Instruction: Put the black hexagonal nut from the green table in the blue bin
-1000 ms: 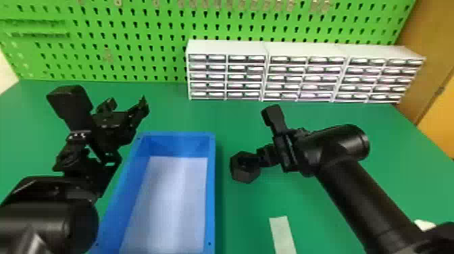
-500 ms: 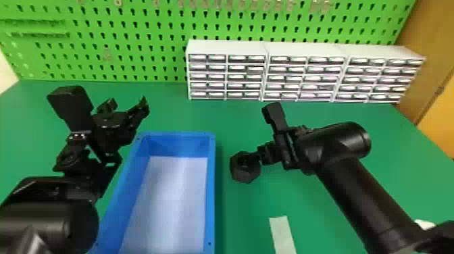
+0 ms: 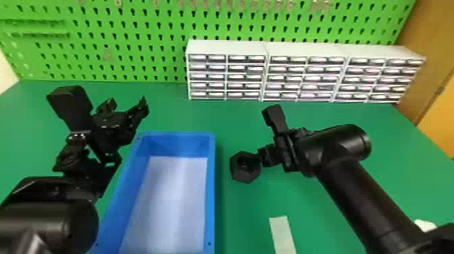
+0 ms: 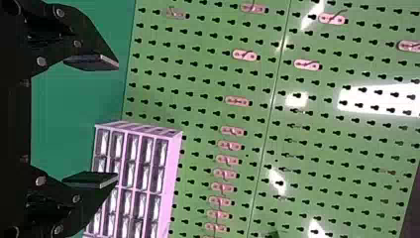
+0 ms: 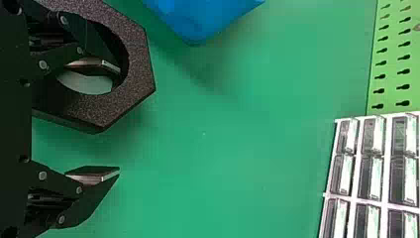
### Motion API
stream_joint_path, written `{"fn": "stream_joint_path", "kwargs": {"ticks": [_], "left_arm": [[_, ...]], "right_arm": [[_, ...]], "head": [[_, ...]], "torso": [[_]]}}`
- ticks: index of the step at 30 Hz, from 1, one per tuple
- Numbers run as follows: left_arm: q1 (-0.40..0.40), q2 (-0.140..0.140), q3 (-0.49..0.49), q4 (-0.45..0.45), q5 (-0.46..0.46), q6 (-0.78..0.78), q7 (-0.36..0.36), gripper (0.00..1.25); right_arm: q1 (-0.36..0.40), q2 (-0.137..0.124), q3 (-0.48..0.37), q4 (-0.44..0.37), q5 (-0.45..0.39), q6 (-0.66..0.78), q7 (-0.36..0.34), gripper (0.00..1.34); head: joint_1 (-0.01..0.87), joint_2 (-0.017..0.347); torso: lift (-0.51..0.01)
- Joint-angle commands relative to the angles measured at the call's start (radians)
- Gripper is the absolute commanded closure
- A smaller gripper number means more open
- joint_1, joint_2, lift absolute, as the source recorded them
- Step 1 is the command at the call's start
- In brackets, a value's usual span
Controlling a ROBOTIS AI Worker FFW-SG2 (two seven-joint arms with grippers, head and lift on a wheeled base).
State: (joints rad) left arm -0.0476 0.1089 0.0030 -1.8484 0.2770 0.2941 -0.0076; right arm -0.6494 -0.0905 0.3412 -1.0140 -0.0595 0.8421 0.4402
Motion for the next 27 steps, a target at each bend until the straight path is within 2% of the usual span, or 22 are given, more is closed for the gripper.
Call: {"fn": "stream_joint_path", "kwargs": {"ticks": [1,18,27], "left_arm": [[0.000,0.000,0.000,0.000,0.001,0.000,0.000,0.45],[0.002,0.000,0.002,0.000,0.002,-0.001,0.000,0.45],[0.002,0.000,0.002,0.000,0.002,0.000,0.000,0.45]], "right_arm": [[0.001,-0.002,-0.001,0.000,0.000,0.000,0.000,0.53],[0.005,-0.003,-0.001,0.000,0.000,0.002,0.000,0.56],[0.005,-0.003,0.009,0.000,0.004,0.002,0.002,0.87]], "head": [[0.691,0.009],[0.691,0.009],[0.691,0.009]], "torso": [[-0.097],[-0.097],[-0.097]]}}
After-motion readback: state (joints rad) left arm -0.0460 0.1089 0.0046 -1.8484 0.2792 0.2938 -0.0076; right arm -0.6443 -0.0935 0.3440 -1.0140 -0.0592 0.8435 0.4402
